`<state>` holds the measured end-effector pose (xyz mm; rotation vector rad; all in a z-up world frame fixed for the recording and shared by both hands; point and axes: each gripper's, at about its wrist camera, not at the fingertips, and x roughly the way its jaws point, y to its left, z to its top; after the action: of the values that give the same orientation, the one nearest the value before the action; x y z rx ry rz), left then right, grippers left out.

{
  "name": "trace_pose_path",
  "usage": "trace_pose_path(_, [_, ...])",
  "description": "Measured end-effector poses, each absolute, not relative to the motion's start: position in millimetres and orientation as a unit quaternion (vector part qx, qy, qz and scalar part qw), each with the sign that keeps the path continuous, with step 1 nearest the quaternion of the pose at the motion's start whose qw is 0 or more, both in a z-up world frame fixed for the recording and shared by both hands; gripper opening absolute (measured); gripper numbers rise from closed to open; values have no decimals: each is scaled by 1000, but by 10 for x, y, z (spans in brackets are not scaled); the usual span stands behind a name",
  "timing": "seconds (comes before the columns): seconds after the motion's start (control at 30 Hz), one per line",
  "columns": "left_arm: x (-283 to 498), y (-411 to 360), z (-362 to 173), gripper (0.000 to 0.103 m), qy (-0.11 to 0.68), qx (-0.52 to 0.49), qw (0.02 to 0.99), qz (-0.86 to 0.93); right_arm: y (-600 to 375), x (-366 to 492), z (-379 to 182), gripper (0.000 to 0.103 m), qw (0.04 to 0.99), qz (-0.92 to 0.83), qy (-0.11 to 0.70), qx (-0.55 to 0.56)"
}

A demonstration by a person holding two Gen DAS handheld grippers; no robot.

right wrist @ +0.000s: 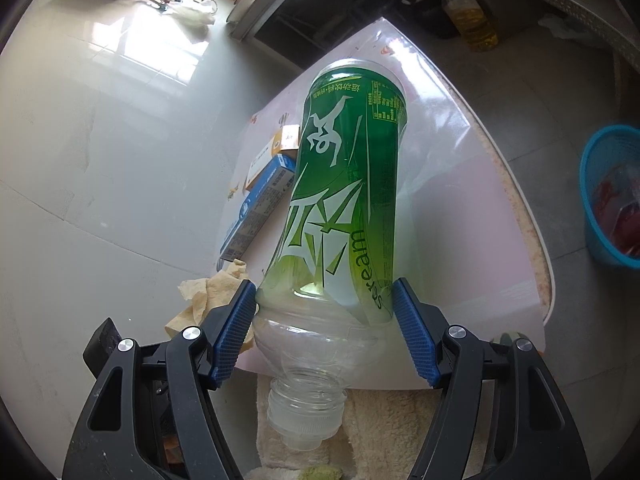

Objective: Collect trash
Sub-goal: 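Carry the paper towel and green bottle toward the blue wastebasket with both tools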

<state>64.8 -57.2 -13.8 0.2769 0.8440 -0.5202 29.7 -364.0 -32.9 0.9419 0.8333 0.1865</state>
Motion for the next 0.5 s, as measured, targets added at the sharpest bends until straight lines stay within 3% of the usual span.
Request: trace_pose_path(0.5, [524,-1270,176,10,376,155,854,-325,-4090,-294,-367,66,806,39,325,493])
